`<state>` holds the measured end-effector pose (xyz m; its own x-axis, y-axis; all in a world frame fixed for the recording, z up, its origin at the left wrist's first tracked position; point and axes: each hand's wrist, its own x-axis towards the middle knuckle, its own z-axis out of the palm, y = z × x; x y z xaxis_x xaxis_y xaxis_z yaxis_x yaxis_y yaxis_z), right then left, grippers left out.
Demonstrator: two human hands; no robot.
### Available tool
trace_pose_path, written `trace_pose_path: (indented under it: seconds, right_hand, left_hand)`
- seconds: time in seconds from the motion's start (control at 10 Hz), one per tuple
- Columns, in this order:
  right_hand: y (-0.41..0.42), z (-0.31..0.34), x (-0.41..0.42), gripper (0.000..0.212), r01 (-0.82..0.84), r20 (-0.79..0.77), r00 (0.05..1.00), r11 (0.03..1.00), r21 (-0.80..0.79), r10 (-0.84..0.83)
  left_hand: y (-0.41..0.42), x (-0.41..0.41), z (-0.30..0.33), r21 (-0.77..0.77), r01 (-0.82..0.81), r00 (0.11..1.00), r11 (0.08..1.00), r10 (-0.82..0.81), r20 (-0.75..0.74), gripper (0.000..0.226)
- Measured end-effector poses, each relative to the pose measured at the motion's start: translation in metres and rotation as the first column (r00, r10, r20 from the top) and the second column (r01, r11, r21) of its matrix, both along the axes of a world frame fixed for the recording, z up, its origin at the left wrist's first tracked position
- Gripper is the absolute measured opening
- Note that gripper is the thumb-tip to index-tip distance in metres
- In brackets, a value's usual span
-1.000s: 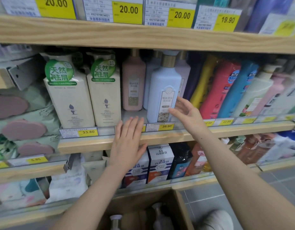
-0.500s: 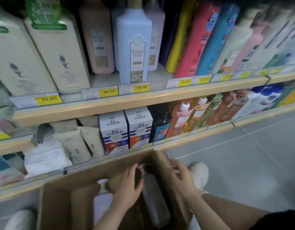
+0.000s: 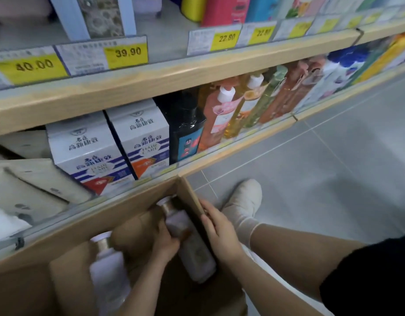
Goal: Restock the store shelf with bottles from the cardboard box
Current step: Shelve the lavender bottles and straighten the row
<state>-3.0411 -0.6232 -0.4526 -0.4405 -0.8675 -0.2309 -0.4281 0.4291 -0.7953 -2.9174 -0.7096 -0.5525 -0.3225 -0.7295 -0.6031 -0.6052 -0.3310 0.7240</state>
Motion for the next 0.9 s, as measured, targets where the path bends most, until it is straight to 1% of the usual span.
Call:
trace_pose_path:
  seconds: [0.1, 0.2, 0.3, 0.4, 0.5, 0.6, 0.7, 0.8, 0.9]
  right_hand:
    - [0.000, -0.002, 0.000, 0.040, 0.015, 0.016, 1.000, 1.000, 0.009, -0.015]
    - [0.001, -0.002, 0.000, 0.040, 0.024, 0.019, 1.000, 1.000, 0.014, -0.024]
    - [0.001, -0.004, 0.000, 0.040, 0.028, 0.032, 0.999, 1.000, 0.010, -0.029]
    - [0.001, -0.005, 0.000, 0.040, 0.036, 0.030, 0.999, 0.999, -0.010, -0.036]
    - [0.001, -0.007, -0.002, 0.040, 0.034, 0.031, 0.999, 0.999, -0.018, -0.034]
    - [0.000, -0.008, -0.003, 0.040, 0.031, 0.021, 0.999, 0.999, -0.018, -0.031]
    - [-0.001, -0.004, -0.002, 0.040, 0.025, 0.008, 1.000, 1.000, 0.006, -0.025]
    - [-0.002, 0.005, -0.002, 0.042, 0.003, 0.001, 1.000, 0.998, 0.057, -0.003]
    - [-0.005, 0.028, -0.002, 0.038, -0.007, 0.012, 1.000, 0.999, 0.046, 0.006]
  left_hand:
    - [0.000, -0.009, -0.012, 0.088, -0.151, 0.987, 0.985, 0.155, -0.039, 0.044]
    - [0.001, -0.008, -0.015, 0.144, -0.231, 0.967, 0.962, 0.243, -0.075, 0.038]
    - [0.000, -0.006, -0.013, 0.282, -0.289, 0.951, 0.915, 0.309, -0.029, 0.051]
    - [-0.001, -0.003, -0.011, 0.243, -0.272, 0.959, 0.931, 0.283, -0.009, 0.081]
    - [-0.002, 0.000, -0.012, 0.219, -0.171, 0.976, 0.960, 0.196, -0.094, 0.077]
    - [-0.008, 0.010, -0.002, 0.113, -0.063, 0.992, 0.992, 0.075, -0.103, 0.064]
    - [-0.017, 0.023, 0.029, 0.046, -0.068, 0.988, 0.997, 0.074, -0.137, 0.061]
    - [-0.026, 0.039, 0.071, 0.019, -0.023, 0.983, 1.000, 0.026, -0.180, 0.074]
    - [-0.030, 0.055, 0.117, -0.028, 0.057, 0.977, 0.998, -0.062, -0.202, 0.101]
